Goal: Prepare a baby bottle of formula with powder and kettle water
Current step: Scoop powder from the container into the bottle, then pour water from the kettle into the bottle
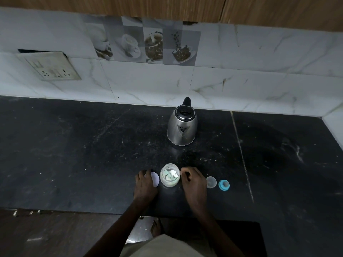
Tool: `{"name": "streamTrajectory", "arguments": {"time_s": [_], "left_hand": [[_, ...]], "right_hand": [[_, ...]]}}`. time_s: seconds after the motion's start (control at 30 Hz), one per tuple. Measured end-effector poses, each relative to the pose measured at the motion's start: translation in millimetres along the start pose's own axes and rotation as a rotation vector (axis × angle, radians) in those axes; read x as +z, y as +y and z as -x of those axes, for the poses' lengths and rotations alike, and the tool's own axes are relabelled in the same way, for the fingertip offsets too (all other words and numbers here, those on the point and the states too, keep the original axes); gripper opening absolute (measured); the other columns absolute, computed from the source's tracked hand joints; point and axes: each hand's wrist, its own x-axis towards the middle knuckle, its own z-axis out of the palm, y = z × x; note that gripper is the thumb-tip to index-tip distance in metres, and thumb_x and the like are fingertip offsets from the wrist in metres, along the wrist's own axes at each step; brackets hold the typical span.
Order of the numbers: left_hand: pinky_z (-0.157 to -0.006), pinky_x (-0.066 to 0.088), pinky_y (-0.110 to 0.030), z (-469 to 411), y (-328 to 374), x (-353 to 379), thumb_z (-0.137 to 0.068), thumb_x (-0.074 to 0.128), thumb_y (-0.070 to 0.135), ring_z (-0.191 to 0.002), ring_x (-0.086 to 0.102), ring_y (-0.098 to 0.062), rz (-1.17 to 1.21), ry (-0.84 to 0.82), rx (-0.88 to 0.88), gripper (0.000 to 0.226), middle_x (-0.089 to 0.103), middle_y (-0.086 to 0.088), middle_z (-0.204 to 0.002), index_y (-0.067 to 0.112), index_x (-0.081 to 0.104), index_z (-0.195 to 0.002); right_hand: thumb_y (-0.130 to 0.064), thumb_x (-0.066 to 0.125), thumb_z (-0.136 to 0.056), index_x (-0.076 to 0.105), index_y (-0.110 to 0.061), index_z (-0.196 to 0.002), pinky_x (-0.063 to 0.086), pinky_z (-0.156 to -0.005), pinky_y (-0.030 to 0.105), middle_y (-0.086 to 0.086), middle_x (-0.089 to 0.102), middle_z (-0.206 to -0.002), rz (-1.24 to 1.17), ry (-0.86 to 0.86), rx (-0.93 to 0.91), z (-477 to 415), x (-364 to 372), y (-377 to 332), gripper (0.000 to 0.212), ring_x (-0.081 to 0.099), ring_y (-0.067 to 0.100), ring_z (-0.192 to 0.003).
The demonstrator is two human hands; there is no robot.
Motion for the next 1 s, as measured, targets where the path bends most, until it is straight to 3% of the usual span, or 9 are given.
{"name": "streamTrajectory", "arguments": {"time_s": [0.27, 0.43, 0.6, 0.73, 0.83, 0.93, 1.0], "left_hand": [[-0.110, 0.045, -0.045, -4, 2, 1, -0.085, 0.076, 0.029, -0.141, 0.038, -0.036, -0.001, 0.006, -0.005, 0.081, 0.038, -0.015, -0.151, 0.011, 0.038, -0.153], [-0.112, 0.041, -0.047, -5, 4, -4, -0.077, 0.087, 0.034, -0.142, 0.035, -0.040, 0.049, -0.026, -0.043, 0.100, 0.035, -0.019, -0.154, 0.011, 0.031, -0.156], [-0.118, 0.034, -0.047, -12, 30, -32, -0.079, 0.068, -0.004, -0.140, 0.037, -0.043, 0.321, 0.149, 0.054, 0.078, 0.044, -0.022, -0.149, 0.006, 0.043, -0.153], [-0.113, 0.030, -0.030, -13, 73, -58, -0.075, 0.060, -0.013, -0.138, 0.042, -0.031, 0.496, 0.258, 0.165, 0.074, 0.051, -0.014, -0.146, 0.005, 0.052, -0.147], [-0.111, 0.036, -0.027, -20, 102, -67, -0.085, 0.065, -0.005, -0.133, 0.050, -0.025, 0.539, 0.293, 0.252, 0.059, 0.057, -0.010, -0.142, 0.008, 0.056, -0.142], [-0.099, 0.044, -0.033, -46, 125, -83, -0.100, 0.070, 0.027, -0.120, 0.056, -0.022, 0.558, 0.319, 0.317, 0.036, 0.062, -0.008, -0.128, 0.010, 0.061, -0.131], [-0.090, 0.044, -0.037, -77, 147, -107, -0.100, 0.066, 0.049, -0.114, 0.058, -0.028, 0.587, 0.253, 0.277, 0.040, 0.061, -0.009, -0.117, 0.012, 0.061, -0.116]], "right_hand": [[-0.010, 0.073, -0.090, 0.071, -0.026, -0.093, 0.056, -0.070, 0.034, -0.014, 0.068, -0.095, 0.058, -0.052, -0.027, 20, 0, 7, 0.016, 0.064, 0.006, -0.082], [-0.007, 0.075, -0.089, 0.072, -0.023, -0.093, 0.055, -0.072, 0.029, -0.016, 0.068, -0.096, 0.039, -0.034, -0.065, 27, -16, 3, 0.017, 0.064, 0.003, -0.084], [0.001, 0.073, -0.089, 0.076, -0.021, -0.093, 0.052, -0.072, 0.015, -0.016, 0.070, -0.093, -0.077, 0.034, 0.030, 7, -49, 1, 0.022, 0.068, 0.005, -0.081], [0.003, 0.073, -0.087, 0.078, -0.020, -0.095, 0.058, -0.077, 0.029, -0.014, 0.073, -0.091, -0.098, 0.117, 0.119, -17, -73, 15, 0.025, 0.070, 0.005, -0.081], [0.002, 0.068, -0.089, 0.077, -0.019, -0.097, 0.060, -0.081, 0.037, -0.013, 0.074, -0.091, -0.065, 0.162, 0.213, -30, -90, 32, 0.024, 0.071, 0.006, -0.083], [0.001, 0.066, -0.090, 0.077, -0.020, -0.098, 0.061, -0.080, 0.041, -0.012, 0.075, -0.092, -0.058, 0.116, 0.267, -39, -102, 46, 0.025, 0.073, 0.012, -0.079], [0.000, 0.066, -0.091, 0.077, -0.023, -0.096, 0.061, -0.079, 0.040, -0.013, 0.075, -0.092, -0.062, 0.065, 0.280, -47, -106, 51, 0.026, 0.073, 0.012, -0.075]]}}
